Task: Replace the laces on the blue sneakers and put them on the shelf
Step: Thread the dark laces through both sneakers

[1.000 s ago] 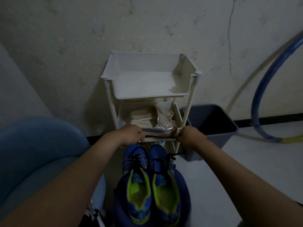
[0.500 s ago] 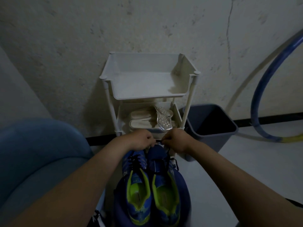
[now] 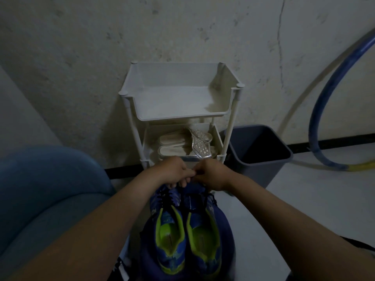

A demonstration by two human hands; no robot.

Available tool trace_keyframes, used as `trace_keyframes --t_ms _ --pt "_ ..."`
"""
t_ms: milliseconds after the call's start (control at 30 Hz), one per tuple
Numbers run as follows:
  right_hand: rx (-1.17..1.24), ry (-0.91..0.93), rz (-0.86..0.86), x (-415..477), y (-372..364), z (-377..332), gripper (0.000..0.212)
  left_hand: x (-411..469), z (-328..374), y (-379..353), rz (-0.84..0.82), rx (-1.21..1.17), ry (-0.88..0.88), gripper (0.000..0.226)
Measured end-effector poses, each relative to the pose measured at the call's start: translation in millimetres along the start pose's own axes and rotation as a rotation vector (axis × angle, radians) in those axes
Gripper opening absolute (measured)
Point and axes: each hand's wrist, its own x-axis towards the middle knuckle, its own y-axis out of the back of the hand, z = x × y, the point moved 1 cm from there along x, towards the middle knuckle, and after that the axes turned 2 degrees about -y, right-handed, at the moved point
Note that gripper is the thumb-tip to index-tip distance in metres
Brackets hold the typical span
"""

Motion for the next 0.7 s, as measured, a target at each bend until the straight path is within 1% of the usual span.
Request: trace_keyframes --t_ms 67,167,233,333,433,533,633,700 --pt "-0.027 -0.054 0.012 -0.9 2.7 2.6 0.017 0.2 -0.5 -1.2 -0.029 -0.033 0.019 0.035" --pt "-0.039 -0.076 0.008 -1.1 3.5 4.3 0.019 0.1 -0.1 -4.7 -0.073 -0.053 0.047 0.032" --pt "-0.043 -0.061 0.008 -1.9 2.3 2.7 0.021 0.2 -0.5 -5.3 -0.053 -0.045 0.049 0.03" --pt "0.069 -0.018 0.045 -1.9 0.0 1.7 0.023 1.7 -2.6 -3.0 0.002 -0.072 0.044 0.031" --pt "0.162 -0.079 0.1 0.4 -2.3 3.1 0.006 2.6 -4.8 -3.8 0.011 -0.123 0.047 0.031" --pt "0.17 -0.149 0.109 -0.2 -8.5 4.6 0.001 2.0 -8.5 -10.5 -0.012 -0.111 0.056 0.03" --pt "0.162 -0.214 0.095 -1.7 -12.6 8.2 0.012 1.8 -9.6 -17.4 0.014 -0.123 0.072 0.029" --pt "0.177 -0.249 0.095 -2.7 -12.5 9.3 0.013 2.4 -11.1 -19.9 0.028 -0.117 0.088 0.027"
